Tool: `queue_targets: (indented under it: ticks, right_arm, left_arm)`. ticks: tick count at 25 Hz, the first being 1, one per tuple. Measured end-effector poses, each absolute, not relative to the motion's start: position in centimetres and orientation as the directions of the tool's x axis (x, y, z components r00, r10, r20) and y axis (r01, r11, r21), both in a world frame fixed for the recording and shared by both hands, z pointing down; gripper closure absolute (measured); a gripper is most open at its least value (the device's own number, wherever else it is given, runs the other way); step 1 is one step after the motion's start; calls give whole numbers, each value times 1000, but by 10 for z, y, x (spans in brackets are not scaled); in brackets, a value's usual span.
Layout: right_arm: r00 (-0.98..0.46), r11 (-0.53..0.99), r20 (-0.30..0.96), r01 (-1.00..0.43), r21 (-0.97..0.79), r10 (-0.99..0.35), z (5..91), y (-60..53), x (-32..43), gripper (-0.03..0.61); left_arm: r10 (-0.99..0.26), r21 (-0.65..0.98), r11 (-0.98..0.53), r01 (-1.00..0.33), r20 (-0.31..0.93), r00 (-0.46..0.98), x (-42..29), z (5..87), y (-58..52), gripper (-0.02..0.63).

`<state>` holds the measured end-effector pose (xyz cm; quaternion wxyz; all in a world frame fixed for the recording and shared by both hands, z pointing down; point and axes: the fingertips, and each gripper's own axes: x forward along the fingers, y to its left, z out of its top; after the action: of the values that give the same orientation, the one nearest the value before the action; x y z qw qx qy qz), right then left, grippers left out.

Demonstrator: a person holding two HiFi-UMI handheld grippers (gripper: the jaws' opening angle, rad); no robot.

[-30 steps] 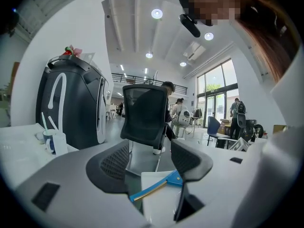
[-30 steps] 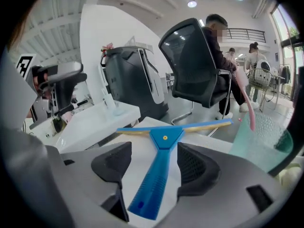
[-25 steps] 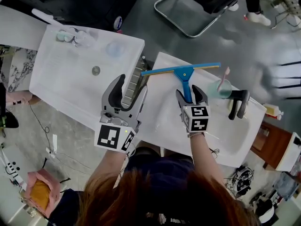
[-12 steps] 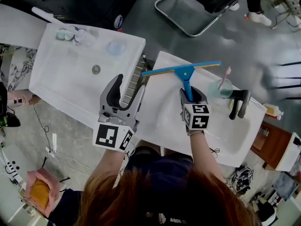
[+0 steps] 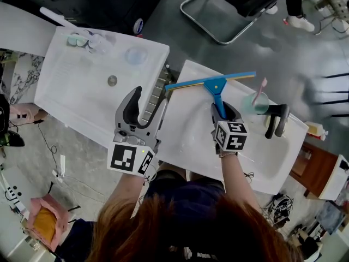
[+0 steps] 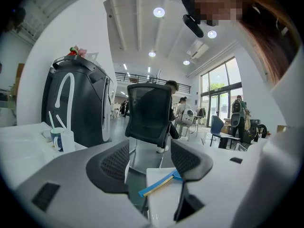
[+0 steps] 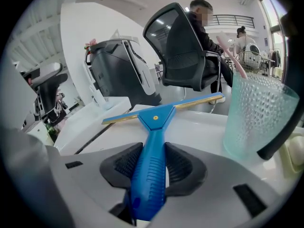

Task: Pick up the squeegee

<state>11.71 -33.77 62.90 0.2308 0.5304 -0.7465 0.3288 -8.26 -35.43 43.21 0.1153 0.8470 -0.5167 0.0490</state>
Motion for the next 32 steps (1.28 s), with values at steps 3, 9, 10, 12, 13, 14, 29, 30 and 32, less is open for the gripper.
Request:
queue_targets:
  ticks: [3, 9, 10, 12, 13, 14, 29, 30, 32]
  right_arm:
    - [-330, 228, 673, -944, -238, -662, 619, -341, 120, 419]
    - [-330, 246, 612, -944, -219, -719, 584, -357, 124, 419]
    - [-329, 247, 596, -944, -219, -732, 577, -360, 125, 419]
    - [-329, 247, 564, -944, -219, -757, 560, -365, 127, 419]
    - [-329, 248, 547, -944, -218, -770, 551, -367, 128, 419]
    - [-329, 250, 530, -944, -217, -782, 542, -369, 130, 419]
    - [-299, 264, 206, -947, -181, -932, 399, -365, 155, 419]
    - [-298, 266, 188, -948, -176, -936, 390, -362, 157, 419]
    - [-296, 270, 154, -948, -169, -943, 374, -357, 159, 419]
  left_arm:
    - [-866, 142, -438, -888, 198, 459, -82, 430, -353, 348]
    - [-869, 137, -441, -887, 180, 460, -79, 419, -354, 348]
    - [-870, 135, -442, -887, 174, 461, -78, 417, -354, 348]
    - [-872, 131, -444, -887, 165, 461, -77, 411, -354, 348]
    - [-873, 129, -444, -887, 160, 461, -76, 408, -353, 348]
    - [-874, 127, -444, -887, 156, 460, -76, 405, -353, 348]
    - [-893, 85, -439, -895, 69, 445, -72, 354, -353, 348]
    - [-895, 83, -437, -896, 65, 442, -71, 351, -352, 348]
    - [-896, 85, -435, -896, 57, 441, -68, 346, -350, 351]
